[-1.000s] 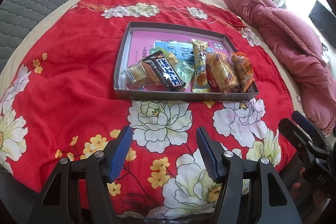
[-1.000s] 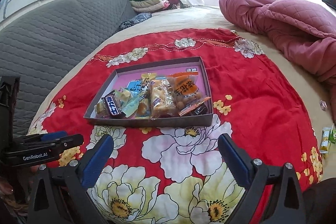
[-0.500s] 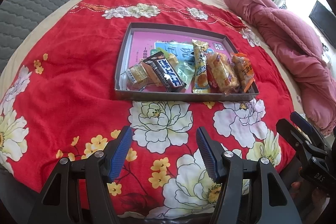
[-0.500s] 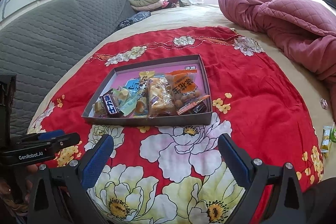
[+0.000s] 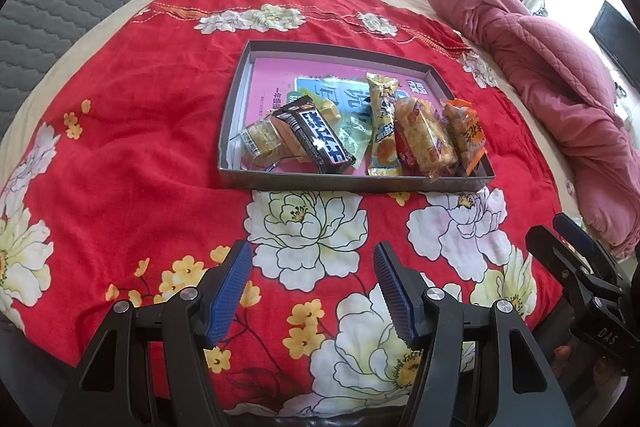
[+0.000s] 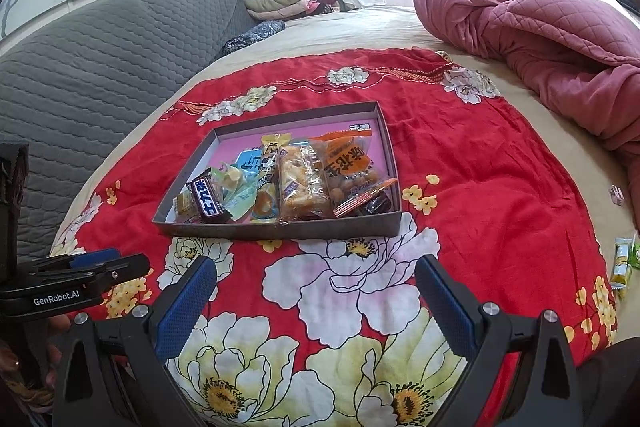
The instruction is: Organize snacks
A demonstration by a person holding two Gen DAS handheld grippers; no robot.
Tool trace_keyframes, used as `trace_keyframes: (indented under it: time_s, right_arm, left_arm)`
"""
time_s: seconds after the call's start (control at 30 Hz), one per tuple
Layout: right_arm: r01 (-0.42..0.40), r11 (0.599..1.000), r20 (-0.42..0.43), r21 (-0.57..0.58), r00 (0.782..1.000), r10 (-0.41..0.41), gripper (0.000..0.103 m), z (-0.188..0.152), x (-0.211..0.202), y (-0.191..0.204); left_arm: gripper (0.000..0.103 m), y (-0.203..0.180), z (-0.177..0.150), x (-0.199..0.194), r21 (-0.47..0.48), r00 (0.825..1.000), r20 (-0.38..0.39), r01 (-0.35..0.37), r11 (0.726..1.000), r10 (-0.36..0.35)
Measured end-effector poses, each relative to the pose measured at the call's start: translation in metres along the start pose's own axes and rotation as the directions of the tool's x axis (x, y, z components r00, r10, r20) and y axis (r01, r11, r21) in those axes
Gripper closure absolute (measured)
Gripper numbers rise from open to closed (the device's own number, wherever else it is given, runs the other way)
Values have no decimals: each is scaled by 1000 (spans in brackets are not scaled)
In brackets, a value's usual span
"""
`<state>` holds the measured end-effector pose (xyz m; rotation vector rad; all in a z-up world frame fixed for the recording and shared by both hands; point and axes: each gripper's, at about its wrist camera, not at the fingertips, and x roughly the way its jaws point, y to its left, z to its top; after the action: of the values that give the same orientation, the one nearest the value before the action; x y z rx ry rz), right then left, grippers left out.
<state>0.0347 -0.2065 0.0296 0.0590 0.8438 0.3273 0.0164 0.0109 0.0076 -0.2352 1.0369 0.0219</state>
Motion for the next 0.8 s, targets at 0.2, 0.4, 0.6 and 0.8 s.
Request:
trace_keyframes:
  time_s: [0.2,0.4,0.6,0.8]
  right_arm:
    - [8,1000,3,11,1000,-8,3,0,0,-2]
    - [7,1000,0,11,1000,-7,3,-1,2,-2]
    - [8,1000,-3,12,1000,-8,3,-1,3,-2]
    - [7,1000,-3,11,1000,-7,3,-1,3,-2]
  left_arm:
    - [38,-1,0,0,3,1000,2,-3,1000,3]
    - [38,-1,0,0,3,1000,3,-4,1000,4]
    - [38,0,0,0,3,1000,3,-7,1000,7]
    - [38,0,0,-1,5,1000,0,-17,1000,17]
